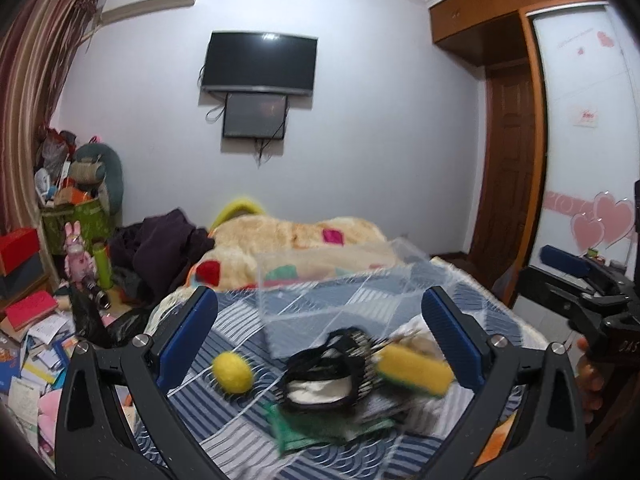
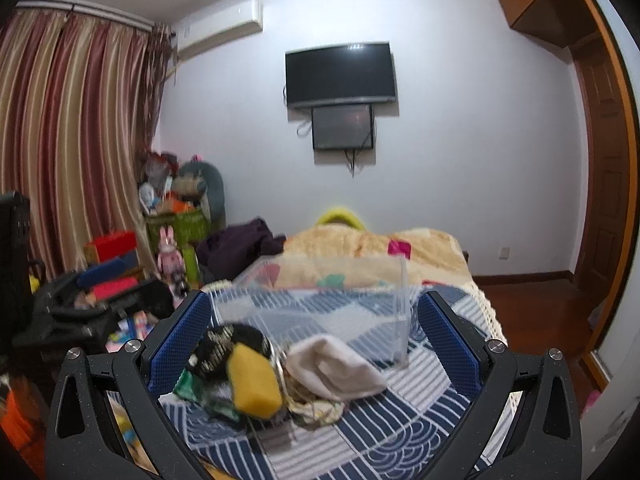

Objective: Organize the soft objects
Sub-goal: 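Grasp the white cloth with the right tool while the left tool grasps the yellow felt ball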

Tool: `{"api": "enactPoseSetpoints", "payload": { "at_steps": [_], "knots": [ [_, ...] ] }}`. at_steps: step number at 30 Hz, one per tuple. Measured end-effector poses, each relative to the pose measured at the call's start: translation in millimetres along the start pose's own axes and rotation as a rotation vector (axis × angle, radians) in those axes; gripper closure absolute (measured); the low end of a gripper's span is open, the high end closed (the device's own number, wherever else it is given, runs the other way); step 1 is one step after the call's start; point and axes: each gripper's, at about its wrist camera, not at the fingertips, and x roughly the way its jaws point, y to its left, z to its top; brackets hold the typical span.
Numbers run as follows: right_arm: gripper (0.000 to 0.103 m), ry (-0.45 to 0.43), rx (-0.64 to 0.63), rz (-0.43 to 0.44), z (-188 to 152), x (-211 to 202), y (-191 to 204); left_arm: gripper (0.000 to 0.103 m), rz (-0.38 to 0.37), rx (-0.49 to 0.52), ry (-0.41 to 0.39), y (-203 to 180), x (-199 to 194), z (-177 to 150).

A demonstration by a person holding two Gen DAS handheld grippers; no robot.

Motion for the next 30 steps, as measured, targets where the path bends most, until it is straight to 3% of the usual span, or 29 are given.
{"api": "enactPoseSetpoints", "payload": {
  "at_steps": [5,9,12,15,20,22,24,25,29,30],
  "knots": [
    [0.000,0.100,-0.017,-0.019,-17.1,19.1,-10.6,0.000,0.044,-0.017,0.057,30.9,24.6,-15.1],
    [0.011,0.162,0.006,-0.006,-22.9,33.6,-19.7,0.018,0.060,-0.035,0.152,51.9,48.5,-25.8],
    [0.022,0.211,0.037,0.004,-26.6,46.6,-26.6,0.020,0.061,-0.061,0.211,67.1,67.6,-34.2],
    [0.026,0.250,0.066,0.026,-28.0,58.4,-30.2,0.024,0.096,-0.017,0.299,74.3,80.0,-39.4],
    [0.027,0.313,0.095,0.052,-35.4,80.0,-32.2,0.033,0.099,-0.048,0.380,88.1,106.1,-62.0],
    [0.035,0.338,0.110,0.068,-39.6,85.9,-33.7,0.039,0.087,-0.073,0.408,92.8,112.7,-70.5],
    [0.053,0.373,0.124,0.078,-45.7,92.5,-36.4,0.054,0.057,-0.120,0.428,95.5,118.6,-78.6],
    [0.056,0.387,0.135,0.085,-48.5,94.1,-38.1,0.058,0.041,-0.129,0.436,97.2,119.4,-80.4],
    [0.086,0.399,0.171,0.107,-53.2,91.7,-43.7,0.061,0.034,-0.126,0.420,97.0,114.1,-79.7],
    [0.089,0.399,0.173,0.106,-53.2,91.0,-43.8,0.061,0.037,-0.119,0.414,95.2,112.0,-78.7]
  ]
}}
